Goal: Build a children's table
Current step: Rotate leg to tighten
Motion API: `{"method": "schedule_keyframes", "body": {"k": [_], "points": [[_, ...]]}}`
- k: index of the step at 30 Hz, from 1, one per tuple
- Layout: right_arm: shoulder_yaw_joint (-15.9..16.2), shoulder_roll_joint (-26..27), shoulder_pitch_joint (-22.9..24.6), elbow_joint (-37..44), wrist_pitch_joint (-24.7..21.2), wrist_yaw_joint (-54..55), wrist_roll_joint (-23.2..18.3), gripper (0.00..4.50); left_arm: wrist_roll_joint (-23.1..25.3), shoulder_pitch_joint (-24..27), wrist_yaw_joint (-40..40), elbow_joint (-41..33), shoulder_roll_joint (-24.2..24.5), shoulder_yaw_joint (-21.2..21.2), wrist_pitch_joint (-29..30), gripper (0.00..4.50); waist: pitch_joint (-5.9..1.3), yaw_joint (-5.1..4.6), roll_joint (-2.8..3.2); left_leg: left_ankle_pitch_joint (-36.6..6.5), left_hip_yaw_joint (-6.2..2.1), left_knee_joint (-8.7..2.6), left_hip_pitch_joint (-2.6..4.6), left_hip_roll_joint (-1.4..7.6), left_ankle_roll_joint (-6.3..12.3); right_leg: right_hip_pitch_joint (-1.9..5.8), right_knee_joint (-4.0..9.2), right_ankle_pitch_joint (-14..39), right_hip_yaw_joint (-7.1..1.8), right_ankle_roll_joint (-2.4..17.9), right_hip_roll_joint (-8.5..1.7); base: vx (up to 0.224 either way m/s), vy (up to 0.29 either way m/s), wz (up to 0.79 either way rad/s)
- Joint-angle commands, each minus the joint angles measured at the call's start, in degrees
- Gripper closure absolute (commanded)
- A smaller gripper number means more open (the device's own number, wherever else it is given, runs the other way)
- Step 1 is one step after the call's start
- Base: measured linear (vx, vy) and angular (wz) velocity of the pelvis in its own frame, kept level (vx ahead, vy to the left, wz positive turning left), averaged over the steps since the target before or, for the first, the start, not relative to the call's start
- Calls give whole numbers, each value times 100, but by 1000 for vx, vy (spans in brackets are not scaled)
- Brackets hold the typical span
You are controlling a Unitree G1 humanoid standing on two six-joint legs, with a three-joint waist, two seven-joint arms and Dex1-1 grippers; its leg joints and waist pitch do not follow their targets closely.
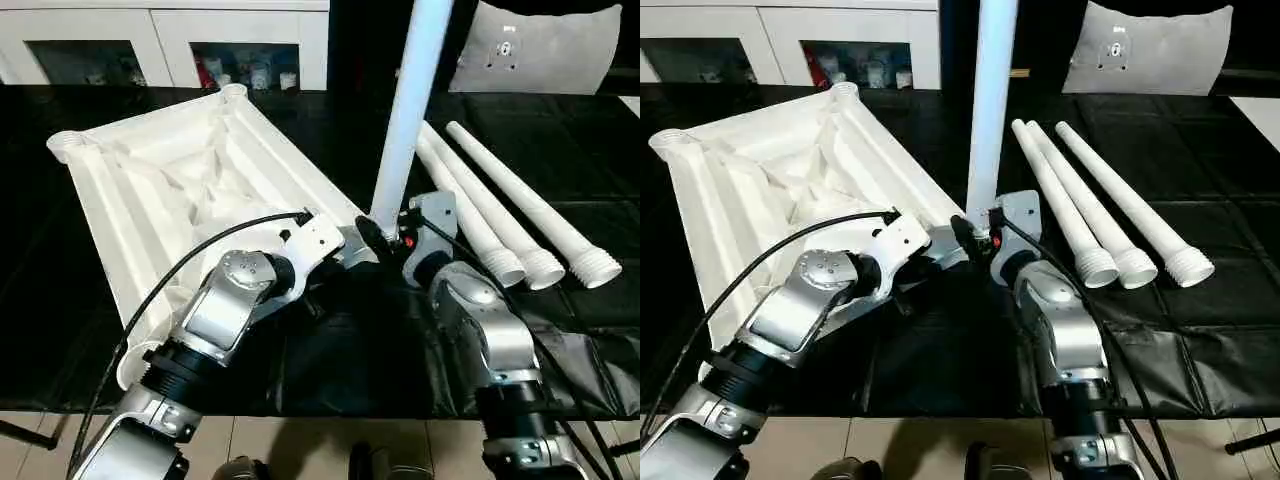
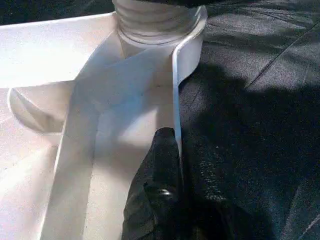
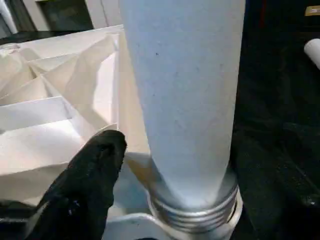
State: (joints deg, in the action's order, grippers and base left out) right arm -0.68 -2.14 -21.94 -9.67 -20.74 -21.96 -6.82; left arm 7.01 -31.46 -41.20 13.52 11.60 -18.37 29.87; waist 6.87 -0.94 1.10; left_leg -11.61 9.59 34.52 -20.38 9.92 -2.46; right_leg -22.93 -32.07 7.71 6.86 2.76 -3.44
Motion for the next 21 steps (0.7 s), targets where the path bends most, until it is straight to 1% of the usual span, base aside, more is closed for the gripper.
{"method": "schedule_keyframes", "body": {"k": [1, 2, 3, 4, 5, 6, 7, 8, 10, 11, 12, 13, 14, 15, 16, 17, 19, 21], "points": [[342, -77, 248, -89, -153, -542, -187, 65, -82, -106, -213, -368, 67, -88, -398, 450, -489, 25, 30, -917, -146, -383, 1, 296, 501, 342, 435, 2216, -339, 748, -527, 0, 0, 0], [325, -235, 309, 3, -76, -752, -236, 39, -114, -65, -349, -354, 181, -93, -496, 450, -502, 32, 33, -879, -146, -377, -5, 296, 522, 353, 428, 2144, -344, 777, -534, 0, 0, 0], [322, -257, 316, 13, -66, -776, -240, 39, -117, -61, -363, -349, 195, -93, -508, 450, -506, 39, 28, -832, -137, -375, -11, 299, 542, 357, 411, 2063, -354, 805, -532, 0, 0, 0], [288, -524, 397, 131, 119, -1137, -321, 39, -151, -10, -574, -285, 373, -109, -761, 450, -514, 65, 28, -798, -141, -369, -18, 291, 570, 372, 409, 2015, -349, 795, -529, 0, 0, 0], [290, -678, 445, 208, 189, -1383, -401, 18, -180, 17, -694, -262, 460, -118, -850, 450, -519, 59, 28, -756, -129, -365, -23, 292, 599, 367, 396, 1954, -364, 816, -530, 0, 0, 0], [290, -678, 445, 208, 189, -1383, -401, 18, -180, 17, -694, -262, 460, -118, -850, 450, -516, 75, 31, -734, -133, -367, -19, 295, 612, 366, 394, 1932, -358, 835, -529, 0, 0, 0], [326, -954, 514, 312, 223, -1739, -462, 3, -218, 57, -867, -232, 590, -131, -977, 450, -519, 99, 28, -691, -128, -367, -26, 300, 653, 367, 391, 1888, -355, 862, -529, 0, 0, 0], [335, -1111, 539, 325, 304, -1928, -458, 3, -260, 84, -1029, -219, 678, -151, -1141, 450, -520, 109, 27, -672, -131, -365, -26, 304, 655, 375, 380, 1870, -356, 867, -528, 0, 0, 0], [325, -1370, 568, 327, 413, -2249, -465, 3, -314, 123, -1261, -202, 828, -177, -1331, 450, -516, 137, 33, -740, -123, -370, -8, 314, 664, 355, 381, 1889, -364, 883, -524, 0, 0, 0], [274, -1696, 551, 280, 517, -2644, -499, 3, -403, 173, -1610, -134, 1012, -212, -1753, 450, -533, 144, 34, -753, -124, -366, -9, 312, 662, 365, 379, 1886, -362, 914, -523, 0, 0, 0], [266, -1744, 547, 271, 531, -2706, -507, 3, -421, 180, -1665, -122, 1038, -216, -1811, 450, -536, 165, 40, -781, -125, -362, 2, 310, 670, 361, 389, 1912, -359, 911, -529, 0, 0, 0], [231, -1914, 504, 205, 616, -2910, -521, 3, -442, 198, -1833, -60, 1150, -246, -1936, 450, -531, 180, 33, -755, -116, -366, -1, 322, 656, 357, 375, 1881, -373, 923, -534, 0, 0, 0], [223, -1962, 486, 180, 642, -2955, -519, 3, -433, 199, -1877, -35, 1190, -262, -1998, 450, -531, 197, 43, -756, -115, -369, 11, 329, 650, 346, 375, 1877, -371, 932, -527, 0, 0, 0], [247, -2079, 446, 140, 707, -3099, -521, 3, -461, 196, -2014, 12, 1252, -277, -2080, 450, -518, 230, 31, -757, -106, -375, 14, 335, 627, 337, 373, 1880, -380, 947, -528, 0, 0, 0], [282, -2174, 415, 118, 765, -3237, -528, 3, -498, 193, -2150, 49, 1304, -289, -2170, 450, -530, 260, 34, -764, -109, -374, 27, 336, 610, 340, 369, 1901, -375, 959, -530, 0, 0, 0], [282, -2174, 415, 118, 765, -3237, -528, 3, -498, 193, -2150, 49, 1304, -289, -2170, 450, -530, 266, 30, -751, -107, -374, 25, 335, 599, 343, 363, 1879, -378, 969, -528, 0, 0, 0], [400, -2398, 336, 73, 814, -3741, -657, 3, -557, 158, -2462, 175, 1419, -334, -2417, 450, -529, 287, 23, -726, -105, -376, 23, 335, 615, 347, 352, 1812, -380, 1001, -530, 0, 0, 0], [510, -2508, 308, 33, 868, -4025, -686, 3, -582, 129, -2587, 237, 1458, -350, -2531, 450, -522, 293, 26, -763, -100, -375, 22, 339, 644, 350, 357, 1811, -383, 1001, -530, 0, 0, 0]]}}
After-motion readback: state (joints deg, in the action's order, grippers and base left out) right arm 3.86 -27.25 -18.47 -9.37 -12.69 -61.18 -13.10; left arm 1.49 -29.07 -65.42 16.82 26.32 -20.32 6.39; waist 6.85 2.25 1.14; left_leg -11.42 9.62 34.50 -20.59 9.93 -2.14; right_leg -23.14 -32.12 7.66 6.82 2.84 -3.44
